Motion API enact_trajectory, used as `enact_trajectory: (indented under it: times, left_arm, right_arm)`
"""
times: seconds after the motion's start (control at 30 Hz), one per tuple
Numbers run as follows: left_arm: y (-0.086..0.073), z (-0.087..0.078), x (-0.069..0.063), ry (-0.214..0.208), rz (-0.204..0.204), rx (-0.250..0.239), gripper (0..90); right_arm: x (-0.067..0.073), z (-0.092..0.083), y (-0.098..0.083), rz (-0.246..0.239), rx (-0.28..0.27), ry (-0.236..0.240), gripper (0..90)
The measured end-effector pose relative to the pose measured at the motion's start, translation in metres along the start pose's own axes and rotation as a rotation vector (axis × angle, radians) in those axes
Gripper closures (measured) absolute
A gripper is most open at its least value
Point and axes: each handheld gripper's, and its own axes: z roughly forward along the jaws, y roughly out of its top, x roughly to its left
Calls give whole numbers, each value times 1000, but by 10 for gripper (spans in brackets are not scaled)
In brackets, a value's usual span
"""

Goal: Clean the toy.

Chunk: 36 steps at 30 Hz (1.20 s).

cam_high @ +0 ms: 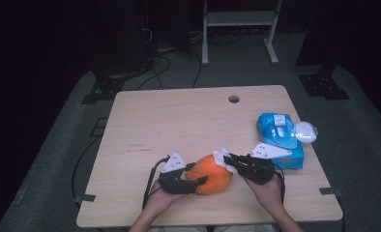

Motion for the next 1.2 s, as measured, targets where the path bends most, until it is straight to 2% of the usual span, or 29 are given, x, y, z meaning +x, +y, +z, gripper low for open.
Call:
enact_trajectory:
  times: [0.07,0.2,0.3,0.4,0.53,0.6,0.67,0.73,0.8,0.83,0.87,0.97,1.07,1.13,1.2]
  left_arm:
    - [0,0,0,-1,-2,-1,376]
    - [1,0,-2,7,2,6,376]
    - [2,0,-3,1,-12,0,388]
    - [5,-1,-7,15,6,8,394]
    - [10,-3,-14,28,33,8,407]
    - [12,-5,-14,24,27,2,409]
    - [13,-5,-16,19,19,-3,408]
    - [12,-3,-19,14,25,1,404]
    - [11,-1,-20,18,31,11,397]
    - [10,0,-19,13,28,10,384]
    - [10,0,-18,10,22,9,350]
    - [9,3,-13,-30,0,2,226]
    - [5,7,-10,-30,-6,17,158]
    - [4,8,-10,-21,-2,23,178]
    - [4,7,-11,-7,12,9,247]
  right_arm:
    - [-2,0,-1,7,2,3,816]
    - [-9,-1,-5,51,6,-3,816]
    - [3,-1,1,24,-14,19,816]
    - [9,1,4,-20,-11,23,817]
    - [-11,2,-4,55,6,5,817]
    - [-12,1,-5,69,6,5,817]
    - [-2,0,0,46,-9,12,815]
    - [8,-1,6,22,-32,54,815]
    - [13,2,8,-7,-18,49,815]
    - [12,3,6,-9,-8,44,816]
    - [7,5,2,13,-1,47,816]
    - [-3,7,-5,28,18,23,815]
    - [-8,6,-7,42,20,10,815]
    - [-3,6,-4,39,10,16,815]
    - [8,5,0,8,-1,30,814]
